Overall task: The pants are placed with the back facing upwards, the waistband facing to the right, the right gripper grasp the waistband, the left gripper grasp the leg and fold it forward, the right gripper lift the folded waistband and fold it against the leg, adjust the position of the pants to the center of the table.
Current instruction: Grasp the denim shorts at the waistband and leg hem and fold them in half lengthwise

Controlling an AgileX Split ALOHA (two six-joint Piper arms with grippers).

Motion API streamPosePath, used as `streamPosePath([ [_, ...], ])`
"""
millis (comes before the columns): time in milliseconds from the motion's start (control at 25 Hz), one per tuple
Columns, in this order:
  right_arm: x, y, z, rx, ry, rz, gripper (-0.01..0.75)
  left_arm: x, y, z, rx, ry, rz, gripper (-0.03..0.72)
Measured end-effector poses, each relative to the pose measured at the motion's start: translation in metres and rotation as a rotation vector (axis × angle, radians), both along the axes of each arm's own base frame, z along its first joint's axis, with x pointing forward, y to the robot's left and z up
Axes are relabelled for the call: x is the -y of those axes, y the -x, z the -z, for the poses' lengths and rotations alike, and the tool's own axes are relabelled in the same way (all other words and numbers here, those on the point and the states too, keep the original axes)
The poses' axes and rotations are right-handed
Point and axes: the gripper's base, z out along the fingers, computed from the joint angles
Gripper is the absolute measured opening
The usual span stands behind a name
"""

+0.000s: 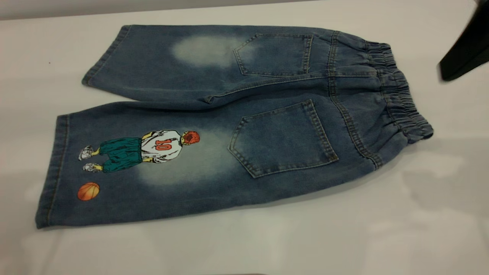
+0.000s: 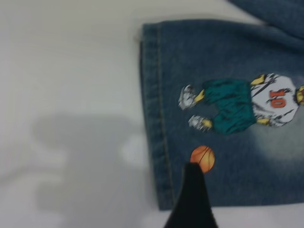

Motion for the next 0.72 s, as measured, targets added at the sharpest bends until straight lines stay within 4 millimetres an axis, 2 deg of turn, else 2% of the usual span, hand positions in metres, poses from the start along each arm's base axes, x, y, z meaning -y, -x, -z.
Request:
streamPosePath([
  [200, -0.002, -0.019, 0.046, -0.069, -0.012, 0.028, 0.586, 0.003, -0.005, -0.001, 0.043, 0.014, 0.038, 0.517],
  [320, -0.001, -0.028, 0.065, -0.076, -0.004, 0.038, 0.586, 0.005, -0.006, -0.002, 0.063, 0.022, 0.065, 0.517],
  [720, -0.004, -0.052, 0.099, -0.088, -0.025, 0.058, 0.586, 0.008, -0.008, -0.005, 0.111, 0.038, 0.100, 0.517],
])
